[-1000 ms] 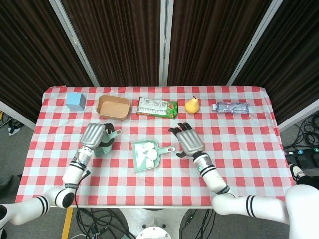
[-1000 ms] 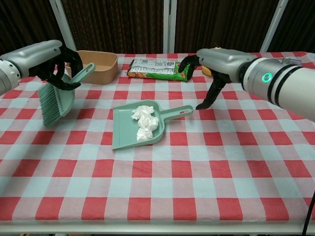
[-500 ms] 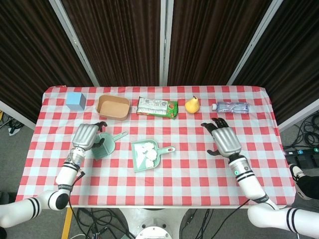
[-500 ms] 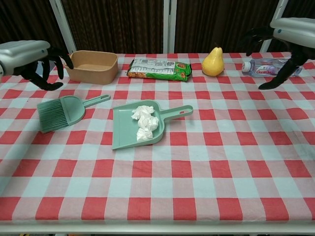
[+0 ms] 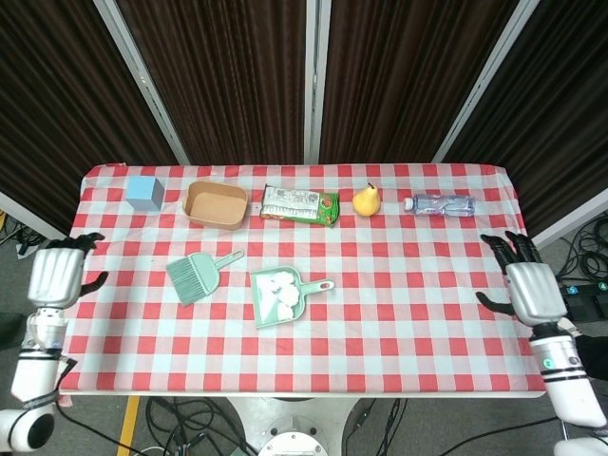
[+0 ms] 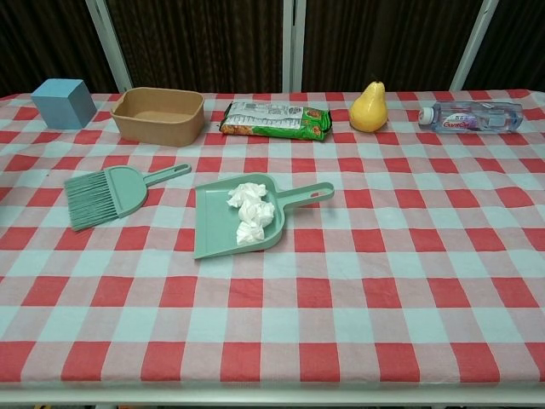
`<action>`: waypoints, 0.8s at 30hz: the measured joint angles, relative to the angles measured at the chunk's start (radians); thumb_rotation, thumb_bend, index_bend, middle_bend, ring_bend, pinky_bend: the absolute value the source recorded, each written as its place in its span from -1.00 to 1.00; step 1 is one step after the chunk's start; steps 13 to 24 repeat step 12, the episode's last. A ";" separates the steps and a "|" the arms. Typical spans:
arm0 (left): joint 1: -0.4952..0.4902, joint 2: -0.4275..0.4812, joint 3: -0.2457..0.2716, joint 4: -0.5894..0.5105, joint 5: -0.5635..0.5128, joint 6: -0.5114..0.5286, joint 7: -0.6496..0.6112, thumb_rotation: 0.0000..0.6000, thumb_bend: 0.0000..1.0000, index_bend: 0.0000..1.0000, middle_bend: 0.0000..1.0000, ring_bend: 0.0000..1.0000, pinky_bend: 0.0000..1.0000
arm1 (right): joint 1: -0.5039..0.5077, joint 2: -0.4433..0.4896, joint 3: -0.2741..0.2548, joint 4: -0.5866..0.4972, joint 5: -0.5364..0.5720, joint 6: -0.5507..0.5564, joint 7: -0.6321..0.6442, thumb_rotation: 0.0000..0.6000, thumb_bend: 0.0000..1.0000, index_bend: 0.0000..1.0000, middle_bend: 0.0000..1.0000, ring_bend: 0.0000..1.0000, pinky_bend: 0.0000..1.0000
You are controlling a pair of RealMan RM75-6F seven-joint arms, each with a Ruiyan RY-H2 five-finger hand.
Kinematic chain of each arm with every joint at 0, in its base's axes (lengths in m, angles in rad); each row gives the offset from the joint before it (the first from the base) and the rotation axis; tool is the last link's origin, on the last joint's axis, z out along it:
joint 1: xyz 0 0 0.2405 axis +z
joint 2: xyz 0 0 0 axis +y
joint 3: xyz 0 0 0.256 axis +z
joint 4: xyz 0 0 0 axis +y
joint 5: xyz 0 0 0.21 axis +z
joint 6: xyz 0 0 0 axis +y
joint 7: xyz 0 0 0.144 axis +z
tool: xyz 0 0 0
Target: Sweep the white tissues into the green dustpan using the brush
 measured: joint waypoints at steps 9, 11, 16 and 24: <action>0.155 0.126 0.097 -0.127 0.029 0.084 0.013 1.00 -0.72 -0.47 -0.38 -0.49 -0.51 | -0.178 0.029 -0.055 0.037 -0.086 0.143 0.090 1.00 -0.77 -1.00 -0.88 -1.00 -1.00; 0.188 0.143 0.120 -0.166 0.036 0.095 0.015 1.00 -0.72 -0.47 -0.38 -0.49 -0.51 | -0.199 0.026 -0.060 0.038 -0.101 0.159 0.095 1.00 -0.77 -1.00 -0.87 -1.00 -1.00; 0.199 0.148 0.129 -0.180 0.040 0.098 0.017 1.00 -0.73 -0.47 -0.38 -0.49 -0.51 | -0.210 0.022 -0.062 0.040 -0.111 0.170 0.096 1.00 -0.77 -1.00 -0.87 -1.00 -1.00; 0.199 0.148 0.129 -0.180 0.040 0.098 0.017 1.00 -0.73 -0.47 -0.38 -0.49 -0.51 | -0.210 0.022 -0.062 0.040 -0.111 0.170 0.096 1.00 -0.77 -1.00 -0.87 -1.00 -1.00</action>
